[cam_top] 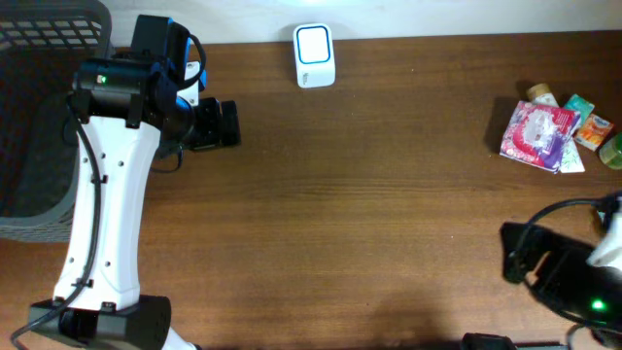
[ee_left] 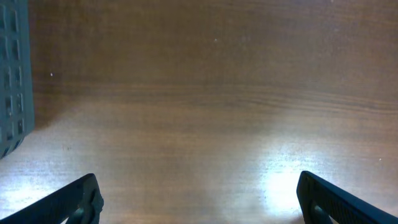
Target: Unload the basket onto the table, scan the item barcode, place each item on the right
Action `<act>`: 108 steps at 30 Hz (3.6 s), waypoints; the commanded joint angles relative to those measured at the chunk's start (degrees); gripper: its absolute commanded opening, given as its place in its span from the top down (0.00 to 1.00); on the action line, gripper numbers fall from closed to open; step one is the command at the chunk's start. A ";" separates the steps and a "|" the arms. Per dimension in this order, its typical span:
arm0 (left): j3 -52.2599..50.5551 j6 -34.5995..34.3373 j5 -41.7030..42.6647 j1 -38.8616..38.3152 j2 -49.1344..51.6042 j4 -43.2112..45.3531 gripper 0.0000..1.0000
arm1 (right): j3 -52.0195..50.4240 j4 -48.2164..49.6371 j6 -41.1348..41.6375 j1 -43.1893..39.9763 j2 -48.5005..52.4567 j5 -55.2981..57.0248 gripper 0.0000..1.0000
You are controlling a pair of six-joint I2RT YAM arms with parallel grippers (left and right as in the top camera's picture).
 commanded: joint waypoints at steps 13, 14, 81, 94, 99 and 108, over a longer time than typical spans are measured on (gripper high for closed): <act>0.15 0.87 -0.22 -0.22 -0.13 0.09 0.01 | -30.45 15.21 -4.74 0.63 -5.27 0.00 0.01; 0.15 0.87 -0.24 -0.22 -0.13 0.09 0.01 | -35.54 19.98 -6.29 0.63 -8.04 -0.20 0.01; -13.16 1.60 -3.58 -0.50 -12.17 7.15 0.01 | -101.46 93.13 -12.98 3.67 -52.87 2.21 0.01; -83.82 10.08 -3.26 0.44 -66.20 55.08 0.01 | -101.46 93.11 -12.98 3.67 -52.87 2.21 0.01; -96.76 10.08 -3.28 1.44 -86.38 62.82 0.01 | -101.46 93.11 -12.98 3.67 -52.87 2.21 0.01; -116.93 10.03 -3.65 7.08 -100.45 91.10 0.01 | -101.46 93.11 -12.98 3.67 -52.87 2.21 0.01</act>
